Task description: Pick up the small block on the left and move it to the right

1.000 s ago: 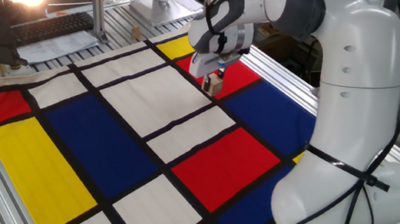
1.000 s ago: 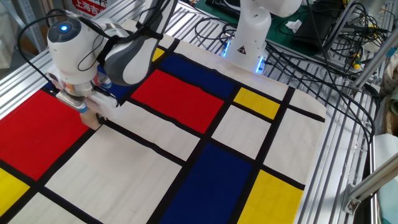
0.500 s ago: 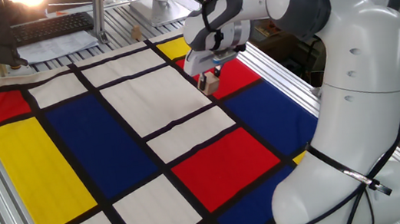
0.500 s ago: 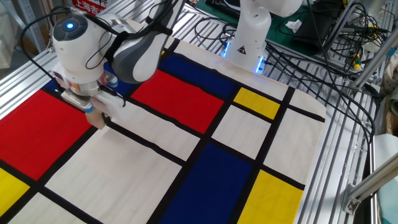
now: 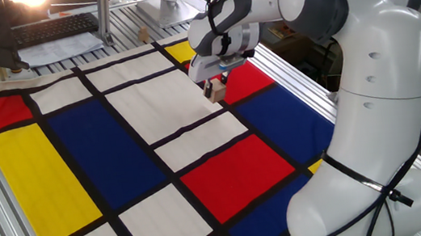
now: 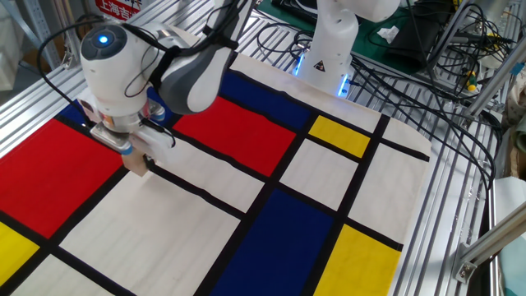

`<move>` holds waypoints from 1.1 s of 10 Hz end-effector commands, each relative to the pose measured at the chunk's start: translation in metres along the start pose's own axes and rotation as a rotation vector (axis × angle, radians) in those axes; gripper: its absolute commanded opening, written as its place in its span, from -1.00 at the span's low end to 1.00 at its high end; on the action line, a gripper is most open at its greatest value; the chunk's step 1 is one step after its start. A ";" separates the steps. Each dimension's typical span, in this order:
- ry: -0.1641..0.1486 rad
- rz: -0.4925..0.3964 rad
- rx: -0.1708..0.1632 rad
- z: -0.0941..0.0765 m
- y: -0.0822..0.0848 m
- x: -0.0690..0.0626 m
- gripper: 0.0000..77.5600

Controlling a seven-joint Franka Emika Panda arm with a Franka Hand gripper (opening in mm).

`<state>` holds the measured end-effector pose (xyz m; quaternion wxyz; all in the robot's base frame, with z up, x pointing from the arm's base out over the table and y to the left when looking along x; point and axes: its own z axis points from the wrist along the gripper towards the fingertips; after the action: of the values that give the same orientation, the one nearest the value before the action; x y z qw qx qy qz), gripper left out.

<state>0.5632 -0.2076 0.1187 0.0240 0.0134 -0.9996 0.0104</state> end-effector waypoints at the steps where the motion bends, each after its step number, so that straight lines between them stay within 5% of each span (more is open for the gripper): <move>1: 0.022 0.034 0.009 -0.013 0.001 -0.012 -0.97; 4: 0.058 0.064 0.006 -0.028 0.002 -0.022 -0.97; 7: 0.057 0.096 0.022 -0.028 0.002 -0.022 -0.97; 9: 0.061 0.029 0.058 -0.028 0.002 -0.022 -0.97; 11: 0.043 -0.038 0.052 -0.028 0.002 -0.022 -0.97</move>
<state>0.5850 -0.2043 0.1437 0.0524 -0.0152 -0.9981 0.0292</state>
